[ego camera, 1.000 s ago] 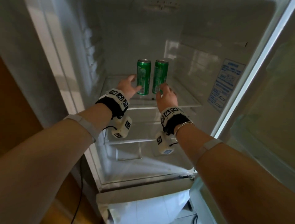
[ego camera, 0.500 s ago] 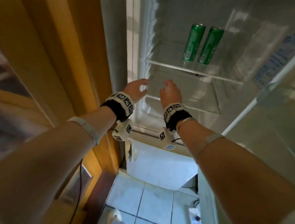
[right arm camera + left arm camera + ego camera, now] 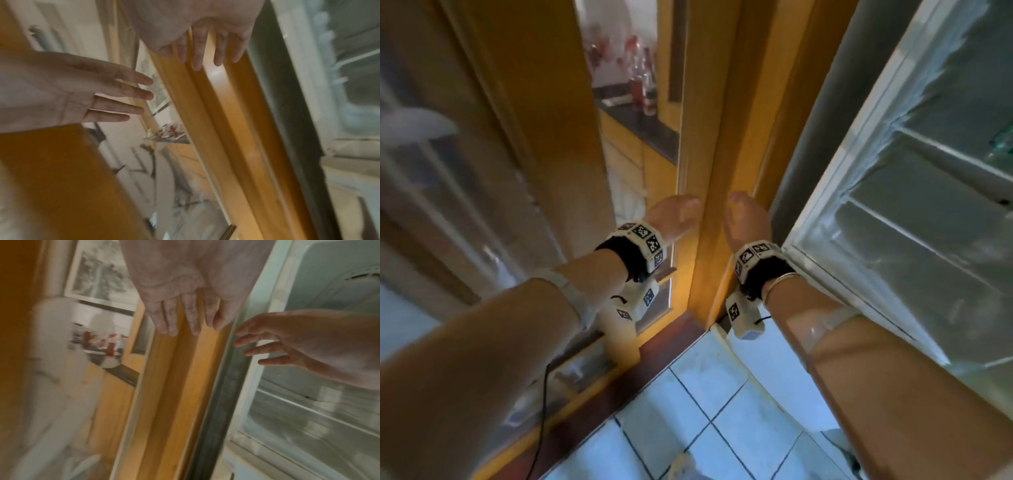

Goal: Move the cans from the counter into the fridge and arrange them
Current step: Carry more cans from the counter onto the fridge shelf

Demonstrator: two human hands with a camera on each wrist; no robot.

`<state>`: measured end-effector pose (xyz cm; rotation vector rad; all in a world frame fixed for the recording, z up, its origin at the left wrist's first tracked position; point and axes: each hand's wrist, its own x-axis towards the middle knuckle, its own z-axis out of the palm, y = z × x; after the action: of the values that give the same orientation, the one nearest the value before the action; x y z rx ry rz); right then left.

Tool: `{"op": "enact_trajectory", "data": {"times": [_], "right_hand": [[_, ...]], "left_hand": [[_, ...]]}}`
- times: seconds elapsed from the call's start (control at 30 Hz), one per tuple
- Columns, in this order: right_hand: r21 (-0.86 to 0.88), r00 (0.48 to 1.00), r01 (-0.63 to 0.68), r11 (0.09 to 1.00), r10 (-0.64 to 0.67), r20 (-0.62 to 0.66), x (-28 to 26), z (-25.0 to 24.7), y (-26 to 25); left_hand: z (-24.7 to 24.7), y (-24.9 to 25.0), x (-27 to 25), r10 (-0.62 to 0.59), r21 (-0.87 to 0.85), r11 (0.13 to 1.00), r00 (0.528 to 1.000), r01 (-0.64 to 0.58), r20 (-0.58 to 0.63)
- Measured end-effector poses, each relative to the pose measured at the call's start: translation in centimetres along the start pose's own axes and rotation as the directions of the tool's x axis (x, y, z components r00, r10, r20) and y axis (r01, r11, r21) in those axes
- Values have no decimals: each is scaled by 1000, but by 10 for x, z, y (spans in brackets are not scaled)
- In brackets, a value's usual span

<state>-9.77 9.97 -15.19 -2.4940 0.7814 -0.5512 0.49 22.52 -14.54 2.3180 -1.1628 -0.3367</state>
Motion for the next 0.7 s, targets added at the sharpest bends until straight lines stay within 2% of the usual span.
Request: {"op": "enact_trajectory", "data": {"times": [0.1,0.2,0.33,0.47,0.57,0.7], "right_hand": [[40,992,53,998,-57,114,-30,34,-48],[49,977,116,992,-122,176,-69,69,-90],[77,943,161,984,-177,283,-121,107,-145],[111,889,287,952,-308,340,-169,135,-202],[167,825,367,915,-403,396,-207,155,-245],[239,693,493,837,-543,474,-259,179,-299]], "left_hand": [[-14,-48,-60,-94,-20,995,995,94,-36],[-27,-84,-127,-191,-29,981,980,189,-62],[-48,-118,-215,-306,-59,952,942,300,-140],[-64,-147,-297,-416,-57,909,888,413,-195],[-72,-167,-357,-492,-96,870,834,484,-250],[-81,-188,-432,-602,-143,794,734,590,-314]]}}
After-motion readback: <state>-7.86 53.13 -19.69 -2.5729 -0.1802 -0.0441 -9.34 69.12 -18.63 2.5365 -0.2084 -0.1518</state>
